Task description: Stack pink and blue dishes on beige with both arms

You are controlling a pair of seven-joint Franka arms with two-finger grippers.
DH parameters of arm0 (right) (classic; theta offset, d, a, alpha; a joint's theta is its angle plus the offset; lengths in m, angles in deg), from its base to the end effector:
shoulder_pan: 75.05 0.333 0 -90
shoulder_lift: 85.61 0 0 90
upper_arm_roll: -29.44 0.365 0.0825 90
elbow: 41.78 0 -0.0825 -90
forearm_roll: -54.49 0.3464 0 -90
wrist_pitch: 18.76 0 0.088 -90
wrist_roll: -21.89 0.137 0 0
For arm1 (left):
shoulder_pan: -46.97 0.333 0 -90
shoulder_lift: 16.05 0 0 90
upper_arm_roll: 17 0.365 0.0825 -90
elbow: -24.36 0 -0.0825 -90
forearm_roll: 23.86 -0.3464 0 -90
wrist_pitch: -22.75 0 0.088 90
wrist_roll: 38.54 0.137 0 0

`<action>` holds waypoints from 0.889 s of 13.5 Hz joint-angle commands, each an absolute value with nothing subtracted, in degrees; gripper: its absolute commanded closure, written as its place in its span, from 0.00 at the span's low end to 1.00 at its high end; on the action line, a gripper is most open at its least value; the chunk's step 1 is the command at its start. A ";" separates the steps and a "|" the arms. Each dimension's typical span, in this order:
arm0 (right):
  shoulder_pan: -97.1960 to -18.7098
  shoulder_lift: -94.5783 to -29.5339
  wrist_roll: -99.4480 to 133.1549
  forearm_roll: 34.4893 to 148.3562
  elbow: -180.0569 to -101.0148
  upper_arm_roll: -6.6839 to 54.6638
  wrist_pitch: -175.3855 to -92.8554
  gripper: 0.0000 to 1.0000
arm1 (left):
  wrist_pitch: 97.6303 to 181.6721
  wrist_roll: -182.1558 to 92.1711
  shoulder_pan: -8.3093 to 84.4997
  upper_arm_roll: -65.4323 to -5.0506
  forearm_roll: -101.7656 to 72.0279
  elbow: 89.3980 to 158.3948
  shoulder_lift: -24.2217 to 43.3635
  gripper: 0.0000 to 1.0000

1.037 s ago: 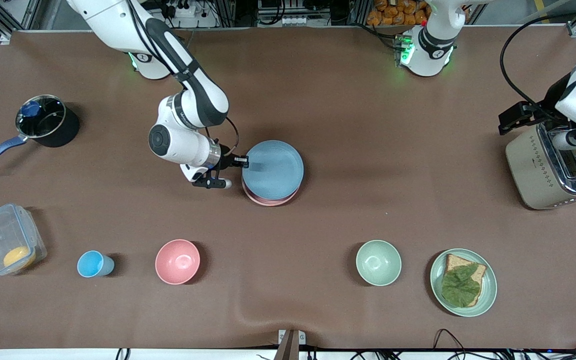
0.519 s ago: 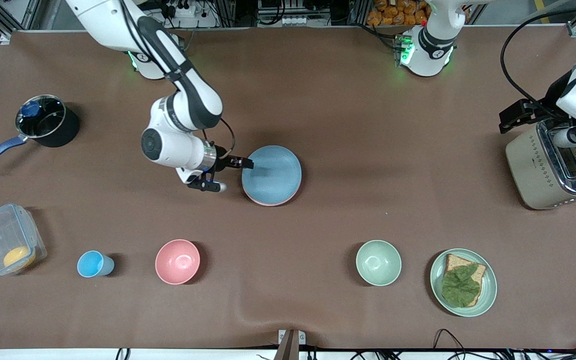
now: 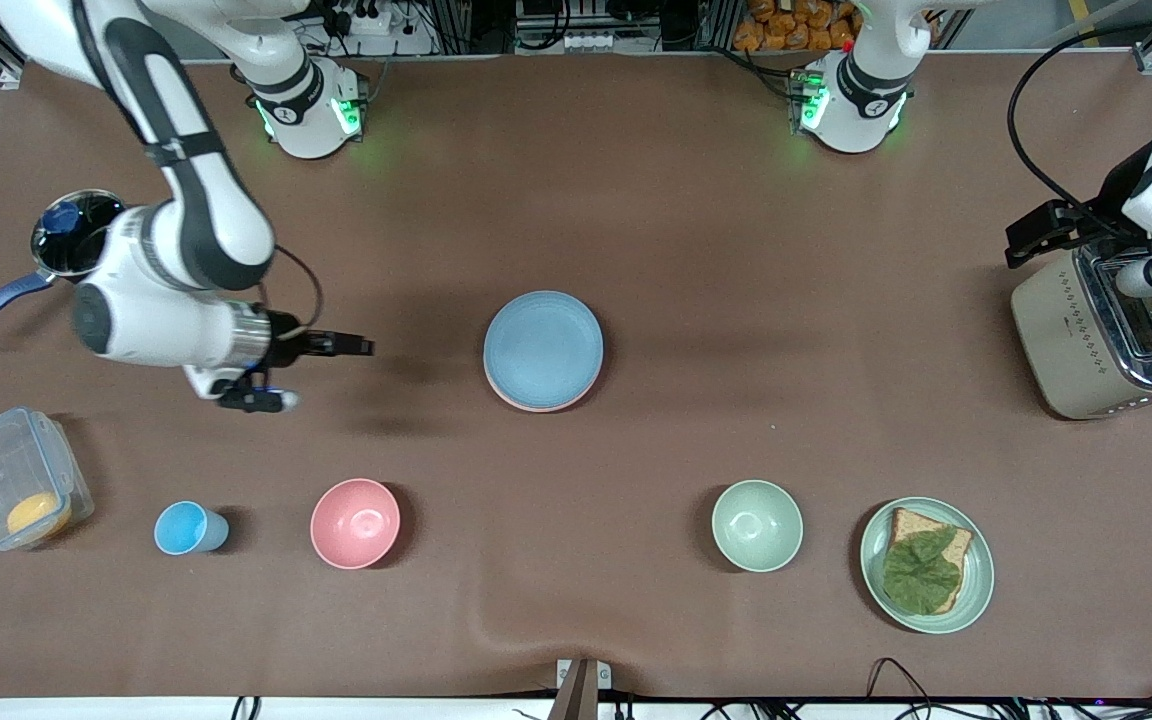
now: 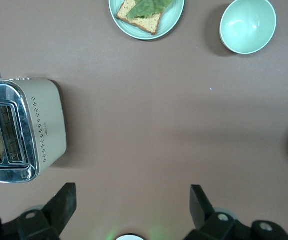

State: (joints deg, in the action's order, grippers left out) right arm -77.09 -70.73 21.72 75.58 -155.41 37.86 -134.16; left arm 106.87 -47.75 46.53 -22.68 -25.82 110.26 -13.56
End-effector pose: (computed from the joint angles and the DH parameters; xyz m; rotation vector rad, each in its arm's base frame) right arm 0.5477 0.0884 0.3672 -2.7808 0.1170 0.3458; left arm 0.5174 -0.0491 0.6433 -3.0990 -0.0870 0.1080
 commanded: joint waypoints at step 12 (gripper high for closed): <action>-81.47 -82.44 13.44 52.82 -130.90 39.11 -107.80 0.00 | 106.16 -45.57 46.18 -21.92 -25.35 110.14 -14.55 0.00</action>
